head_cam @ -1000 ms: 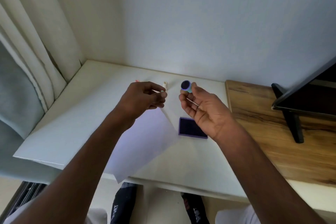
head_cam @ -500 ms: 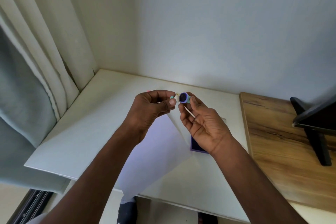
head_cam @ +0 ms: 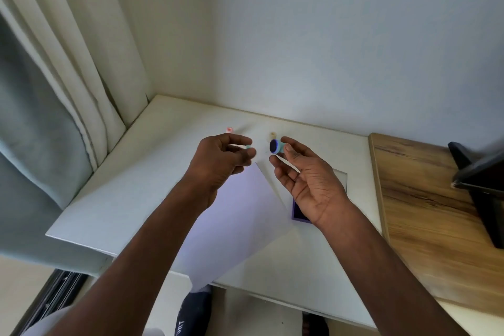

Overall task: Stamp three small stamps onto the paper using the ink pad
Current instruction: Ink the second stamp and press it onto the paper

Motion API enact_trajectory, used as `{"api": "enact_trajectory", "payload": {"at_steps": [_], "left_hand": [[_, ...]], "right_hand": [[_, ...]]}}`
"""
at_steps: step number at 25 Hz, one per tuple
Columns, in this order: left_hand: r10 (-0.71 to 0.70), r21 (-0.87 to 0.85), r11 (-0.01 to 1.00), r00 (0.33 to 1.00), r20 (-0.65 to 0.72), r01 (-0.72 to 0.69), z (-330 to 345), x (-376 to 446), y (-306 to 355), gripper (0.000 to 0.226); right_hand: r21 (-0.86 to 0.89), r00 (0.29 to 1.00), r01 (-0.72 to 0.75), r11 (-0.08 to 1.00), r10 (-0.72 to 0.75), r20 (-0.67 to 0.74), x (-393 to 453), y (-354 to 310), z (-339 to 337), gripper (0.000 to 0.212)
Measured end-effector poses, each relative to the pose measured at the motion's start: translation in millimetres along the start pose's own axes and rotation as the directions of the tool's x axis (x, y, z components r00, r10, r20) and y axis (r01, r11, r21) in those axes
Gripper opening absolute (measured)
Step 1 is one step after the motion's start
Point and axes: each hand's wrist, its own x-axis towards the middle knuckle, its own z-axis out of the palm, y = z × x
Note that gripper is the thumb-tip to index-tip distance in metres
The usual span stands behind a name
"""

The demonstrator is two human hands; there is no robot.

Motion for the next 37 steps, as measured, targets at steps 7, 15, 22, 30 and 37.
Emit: {"api": "enact_trajectory", "payload": {"at_steps": [7, 15, 22, 30, 37], "left_hand": [[-0.293, -0.562, 0.791, 0.956, 0.0, 0.243, -49.5, -11.1, 31.7, 0.03], [-0.072, 0.663, 0.722, 0.975, -0.209, 0.195, -136.6, -19.8, 14.2, 0.035], [-0.342, 0.849, 0.36, 0.901, -0.267, 0.388, -152.4, -19.5, -39.7, 0.06], [-0.347, 0.881, 0.33, 0.911, -0.222, 0.34, -138.1, -20.6, -50.0, 0.095], [-0.333, 0.867, 0.36, 0.915, -0.227, 0.345, -140.4, -21.1, -51.3, 0.083]], "right_hand": [[0.021, 0.997, -0.074, 0.997, 0.074, 0.0, -3.4, 8.8, 21.4, 0.021], [-0.656, 0.979, 0.203, 0.727, -0.16, 0.126, -16.0, 70.3, 68.1, 0.017], [-0.871, 0.938, 0.338, 0.358, -0.201, 0.282, -14.7, 110.8, 81.2, 0.018], [-0.896, 0.901, 0.402, 0.189, -0.258, 0.349, -23.2, 121.4, 86.7, 0.021], [-0.899, 0.879, 0.416, 0.139, -0.313, 0.358, -26.0, 125.9, 89.4, 0.023]]}}
